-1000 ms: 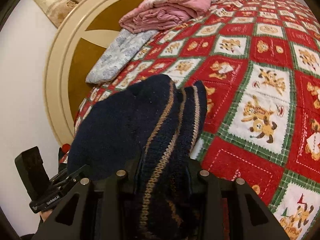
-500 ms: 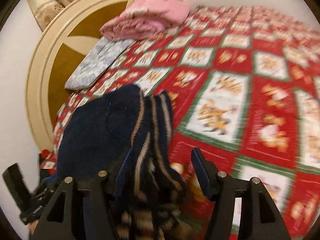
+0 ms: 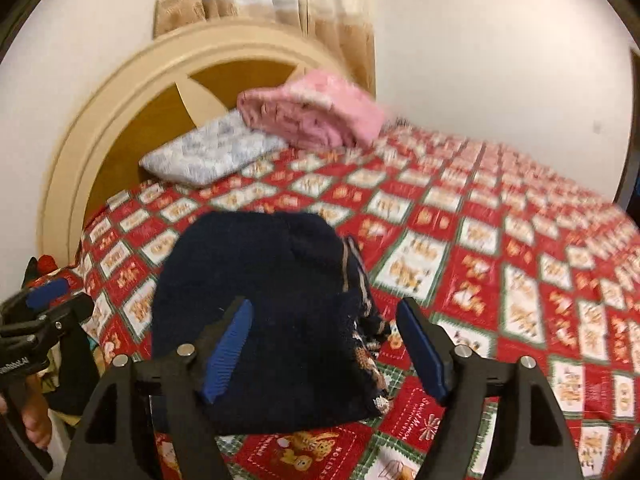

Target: Fold small clothes

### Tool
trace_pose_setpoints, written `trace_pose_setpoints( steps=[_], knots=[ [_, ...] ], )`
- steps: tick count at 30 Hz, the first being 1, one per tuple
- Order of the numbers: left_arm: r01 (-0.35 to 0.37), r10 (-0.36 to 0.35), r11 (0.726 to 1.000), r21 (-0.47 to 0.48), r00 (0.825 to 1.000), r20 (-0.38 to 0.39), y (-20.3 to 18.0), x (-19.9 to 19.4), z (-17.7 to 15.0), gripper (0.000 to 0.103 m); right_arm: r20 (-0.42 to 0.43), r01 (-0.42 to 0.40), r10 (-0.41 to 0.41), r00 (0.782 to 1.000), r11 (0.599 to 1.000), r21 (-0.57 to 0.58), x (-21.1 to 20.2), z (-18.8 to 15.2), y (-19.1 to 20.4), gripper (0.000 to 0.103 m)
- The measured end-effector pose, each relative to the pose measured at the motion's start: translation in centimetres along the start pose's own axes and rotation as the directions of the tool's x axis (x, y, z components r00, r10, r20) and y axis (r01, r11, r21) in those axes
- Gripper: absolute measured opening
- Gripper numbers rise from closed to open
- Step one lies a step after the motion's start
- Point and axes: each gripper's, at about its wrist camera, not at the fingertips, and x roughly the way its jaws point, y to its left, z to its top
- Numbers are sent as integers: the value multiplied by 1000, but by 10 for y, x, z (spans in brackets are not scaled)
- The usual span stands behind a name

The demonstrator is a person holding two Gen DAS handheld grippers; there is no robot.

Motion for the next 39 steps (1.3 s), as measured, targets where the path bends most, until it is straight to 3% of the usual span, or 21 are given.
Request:
trace_pose_setpoints(
  steps=[9,39],
  knots=[
    [13,-16,1000,25,994,106,-2,-37,10,99,91,28,-23,996,998,-58,-51,11,23,76],
    [23,-27,999,39,992,125,-12,-52,11,99,116,1,3,993,999,-34,-62,6,26,76]
  ],
)
